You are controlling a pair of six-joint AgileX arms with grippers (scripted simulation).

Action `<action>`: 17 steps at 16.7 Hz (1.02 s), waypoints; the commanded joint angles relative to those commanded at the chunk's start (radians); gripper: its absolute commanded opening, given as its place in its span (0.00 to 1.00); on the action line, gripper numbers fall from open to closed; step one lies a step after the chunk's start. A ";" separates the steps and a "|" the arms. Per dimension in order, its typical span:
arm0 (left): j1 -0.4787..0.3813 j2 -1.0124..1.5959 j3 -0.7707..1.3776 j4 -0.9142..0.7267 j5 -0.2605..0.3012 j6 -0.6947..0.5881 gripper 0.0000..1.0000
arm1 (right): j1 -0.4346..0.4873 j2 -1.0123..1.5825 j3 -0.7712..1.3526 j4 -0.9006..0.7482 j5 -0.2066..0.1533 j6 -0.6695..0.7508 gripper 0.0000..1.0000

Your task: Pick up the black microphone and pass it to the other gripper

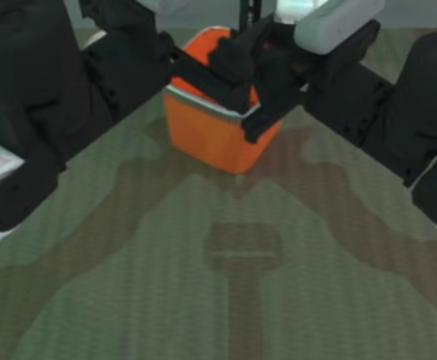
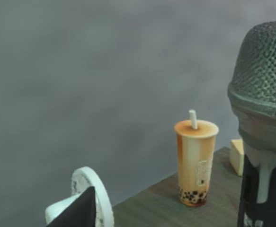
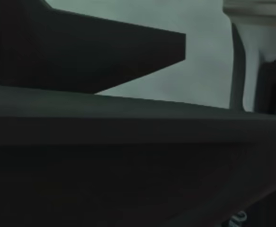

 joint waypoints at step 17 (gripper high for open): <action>-0.028 0.191 0.147 0.043 -0.025 0.001 0.40 | 0.000 0.000 0.000 0.000 0.000 0.000 0.00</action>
